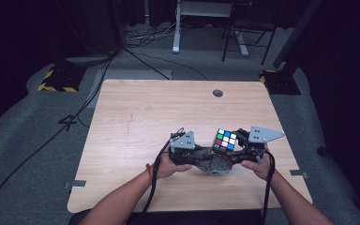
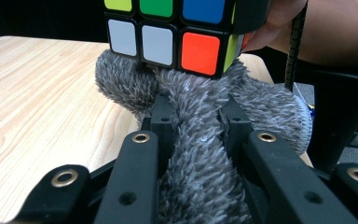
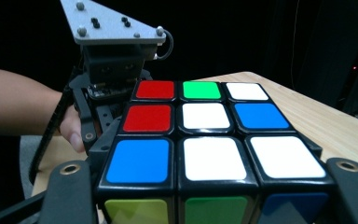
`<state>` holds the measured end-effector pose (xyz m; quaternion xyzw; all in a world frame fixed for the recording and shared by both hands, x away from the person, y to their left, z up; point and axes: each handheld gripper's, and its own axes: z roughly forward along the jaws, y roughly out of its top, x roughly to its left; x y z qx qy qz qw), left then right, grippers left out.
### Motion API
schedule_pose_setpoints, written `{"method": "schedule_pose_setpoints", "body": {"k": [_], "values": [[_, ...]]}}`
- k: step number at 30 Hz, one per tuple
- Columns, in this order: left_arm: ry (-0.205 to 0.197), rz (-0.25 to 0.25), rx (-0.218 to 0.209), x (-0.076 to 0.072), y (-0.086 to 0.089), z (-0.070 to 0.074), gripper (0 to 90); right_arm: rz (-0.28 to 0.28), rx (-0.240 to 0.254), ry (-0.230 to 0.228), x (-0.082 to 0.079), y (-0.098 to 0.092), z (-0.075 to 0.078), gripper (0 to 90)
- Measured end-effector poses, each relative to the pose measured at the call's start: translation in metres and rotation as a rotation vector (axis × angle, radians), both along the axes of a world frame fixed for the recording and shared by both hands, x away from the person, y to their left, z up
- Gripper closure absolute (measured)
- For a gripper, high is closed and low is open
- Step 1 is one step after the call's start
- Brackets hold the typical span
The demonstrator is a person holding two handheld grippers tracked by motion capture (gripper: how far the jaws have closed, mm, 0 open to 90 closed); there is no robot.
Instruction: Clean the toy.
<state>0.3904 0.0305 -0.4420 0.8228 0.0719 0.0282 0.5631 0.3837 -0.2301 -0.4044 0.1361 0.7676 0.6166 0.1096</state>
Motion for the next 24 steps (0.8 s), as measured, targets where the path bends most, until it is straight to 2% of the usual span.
{"method": "schedule_pose_setpoints", "body": {"k": [8,10,11,14,17,24], "values": [[-0.002,0.022,-0.002,0.0029,0.0075,0.0012,73.5,-0.004,-0.002,0.004,0.0031,-0.0012,-0.0048,32.8],[-0.009,0.027,0.007,0.003,0.0079,0.0012,73.5,-0.001,-0.035,0.003,0.0042,-0.0006,-0.0052,31.7],[-0.009,0.026,0.01,0.0033,0.0085,0.0012,73.5,0.0,-0.067,0.003,0.0047,-0.0003,-0.0051,31.4],[-0.019,0.02,0.038,0.0022,0.0071,-0.0004,73.5,0.008,-0.112,0.028,0.005,-0.0011,-0.0058,32.5],[-0.018,0.013,0.049,0.002,0.0065,-0.0029,73.5,0.013,-0.179,0.02,0.0033,0.0015,-0.0052,32.8],[-0.026,0.005,0.078,0.0014,0.0045,-0.0049,73.5,0.024,-0.239,0.05,0.0056,0.0018,-0.0065,33.0]]}}
